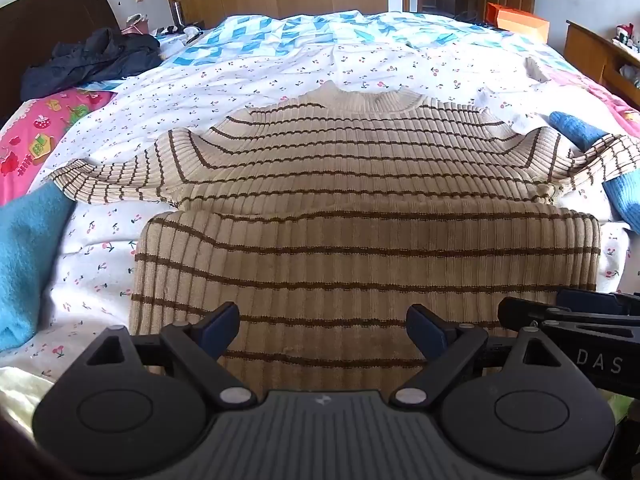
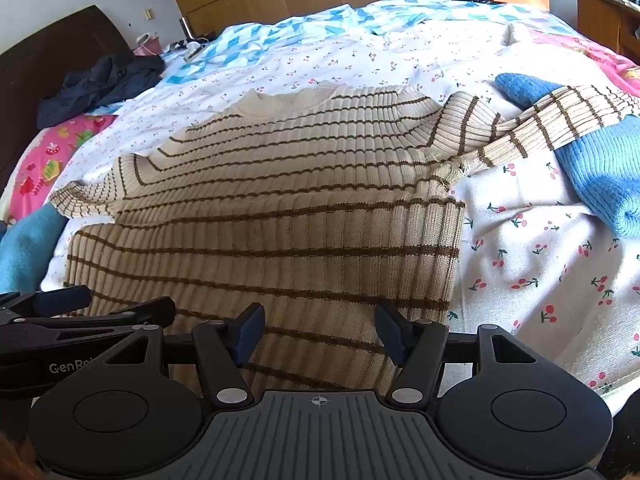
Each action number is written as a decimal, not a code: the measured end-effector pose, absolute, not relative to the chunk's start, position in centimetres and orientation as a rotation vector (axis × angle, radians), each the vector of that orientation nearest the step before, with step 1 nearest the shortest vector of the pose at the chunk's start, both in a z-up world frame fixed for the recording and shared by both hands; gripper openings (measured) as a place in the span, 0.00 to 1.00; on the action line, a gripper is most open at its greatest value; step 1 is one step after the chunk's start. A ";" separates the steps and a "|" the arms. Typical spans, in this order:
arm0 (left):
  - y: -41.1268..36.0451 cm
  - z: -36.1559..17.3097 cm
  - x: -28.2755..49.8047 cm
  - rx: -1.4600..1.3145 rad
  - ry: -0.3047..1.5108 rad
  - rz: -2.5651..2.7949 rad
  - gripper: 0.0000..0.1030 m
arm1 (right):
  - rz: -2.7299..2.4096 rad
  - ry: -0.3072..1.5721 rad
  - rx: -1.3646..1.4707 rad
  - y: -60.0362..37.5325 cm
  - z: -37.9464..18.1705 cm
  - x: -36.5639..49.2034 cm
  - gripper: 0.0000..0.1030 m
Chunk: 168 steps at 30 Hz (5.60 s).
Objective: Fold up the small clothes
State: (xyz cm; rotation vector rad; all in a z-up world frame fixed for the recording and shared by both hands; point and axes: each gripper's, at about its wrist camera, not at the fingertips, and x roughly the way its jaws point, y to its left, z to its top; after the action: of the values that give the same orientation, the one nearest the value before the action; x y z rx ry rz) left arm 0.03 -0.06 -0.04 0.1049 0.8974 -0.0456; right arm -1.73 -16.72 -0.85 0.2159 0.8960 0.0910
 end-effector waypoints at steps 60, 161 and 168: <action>0.0 -1.8 -0.6 0.078 0.963 -0.004 0.91 | 0.087 0.936 0.176 -16.5 -1.9 -1.8 0.60; -9.5 5.0 6.0 0.127 0.738 -0.267 0.91 | -0.190 0.654 0.482 -32.2 4.2 0.4 0.60; -13.0 5.3 7.7 0.138 0.721 -0.324 0.92 | -0.376 0.585 0.633 -42.3 3.8 3.0 0.59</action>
State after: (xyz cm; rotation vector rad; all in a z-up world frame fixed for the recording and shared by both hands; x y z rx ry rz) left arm 7.74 -12.98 5.28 0.1379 0.7206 -0.3244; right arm 3.01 -42.31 3.82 0.6327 0.5845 -0.3762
